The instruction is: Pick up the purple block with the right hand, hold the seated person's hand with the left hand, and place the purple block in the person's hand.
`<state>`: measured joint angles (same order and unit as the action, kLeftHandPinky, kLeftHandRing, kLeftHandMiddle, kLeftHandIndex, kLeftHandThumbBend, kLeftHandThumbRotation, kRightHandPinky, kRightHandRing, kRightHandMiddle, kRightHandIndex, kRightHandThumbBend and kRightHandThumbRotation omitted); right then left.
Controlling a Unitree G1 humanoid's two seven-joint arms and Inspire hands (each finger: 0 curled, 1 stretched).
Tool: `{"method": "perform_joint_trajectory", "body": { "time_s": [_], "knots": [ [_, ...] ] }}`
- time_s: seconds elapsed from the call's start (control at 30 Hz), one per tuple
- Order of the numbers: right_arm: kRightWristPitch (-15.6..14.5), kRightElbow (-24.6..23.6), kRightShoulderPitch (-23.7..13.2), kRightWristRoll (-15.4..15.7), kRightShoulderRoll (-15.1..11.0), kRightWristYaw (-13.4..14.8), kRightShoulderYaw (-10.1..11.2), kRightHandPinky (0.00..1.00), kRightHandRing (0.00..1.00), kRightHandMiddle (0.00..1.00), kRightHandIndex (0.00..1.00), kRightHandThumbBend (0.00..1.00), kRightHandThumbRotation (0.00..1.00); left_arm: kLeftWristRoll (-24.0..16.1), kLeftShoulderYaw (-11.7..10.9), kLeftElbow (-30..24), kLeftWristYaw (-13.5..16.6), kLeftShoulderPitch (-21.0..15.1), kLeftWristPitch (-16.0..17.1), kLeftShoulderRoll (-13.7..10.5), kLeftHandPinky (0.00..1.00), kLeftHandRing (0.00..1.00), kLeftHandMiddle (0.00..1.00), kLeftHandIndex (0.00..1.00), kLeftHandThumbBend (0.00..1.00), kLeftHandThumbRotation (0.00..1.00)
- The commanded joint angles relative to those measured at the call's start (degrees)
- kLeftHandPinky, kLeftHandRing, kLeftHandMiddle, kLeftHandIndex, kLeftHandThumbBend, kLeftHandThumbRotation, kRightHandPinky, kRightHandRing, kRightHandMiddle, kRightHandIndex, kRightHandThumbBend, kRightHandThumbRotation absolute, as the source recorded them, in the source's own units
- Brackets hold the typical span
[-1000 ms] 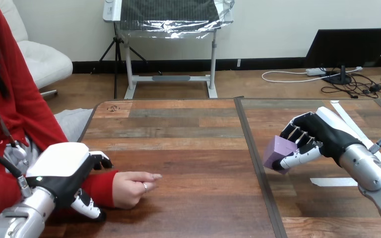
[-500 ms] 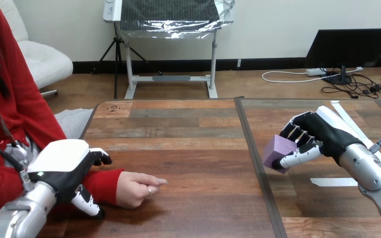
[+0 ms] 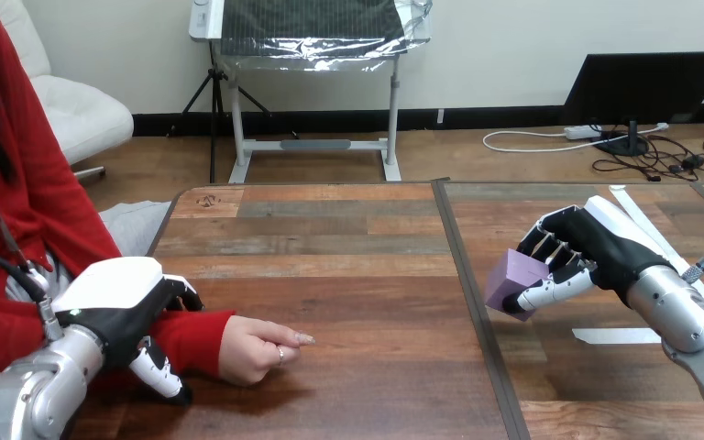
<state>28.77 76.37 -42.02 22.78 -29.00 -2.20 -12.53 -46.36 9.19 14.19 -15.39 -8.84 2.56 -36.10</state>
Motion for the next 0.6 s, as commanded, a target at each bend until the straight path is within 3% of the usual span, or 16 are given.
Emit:
{"method": "perform_joint_trajectory", "body": {
  "time_s": [0.0,0.1,0.27,0.57],
  "knots": [
    [1.26,-2.85,-1.69,-1.00,-0.73,1.02,1.32,0.43,0.45,0.48,0.48,0.82,0.00,0.73,0.94,1.68,-1.72,-3.48,-1.09,-1.64,0.52,0.66,0.70,0.70,0.95,0.04],
    [1.02,-2.67,-1.72,-1.30,-0.63,0.78,1.57,0.43,0.45,0.48,0.48,0.82,0.00,1.10,1.28,1.22,-3.43,-3.64,-2.01,-1.65,0.50,0.65,0.68,0.68,0.92,0.02],
    [2.07,-2.80,-1.66,-0.95,-0.73,1.36,1.29,0.42,0.44,0.47,0.48,0.84,0.00,1.63,1.53,1.23,-3.49,-3.45,-2.05,-1.51,0.48,0.61,0.65,0.64,0.90,0.01],
    [0.65,-2.53,-1.89,-1.02,-0.52,1.85,1.45,0.41,0.43,0.46,0.47,0.85,0.00,3.71,1.80,2.60,-3.85,-3.65,-0.85,-1.14,0.41,0.51,0.57,0.58,0.87,0.00]
  ]
}}
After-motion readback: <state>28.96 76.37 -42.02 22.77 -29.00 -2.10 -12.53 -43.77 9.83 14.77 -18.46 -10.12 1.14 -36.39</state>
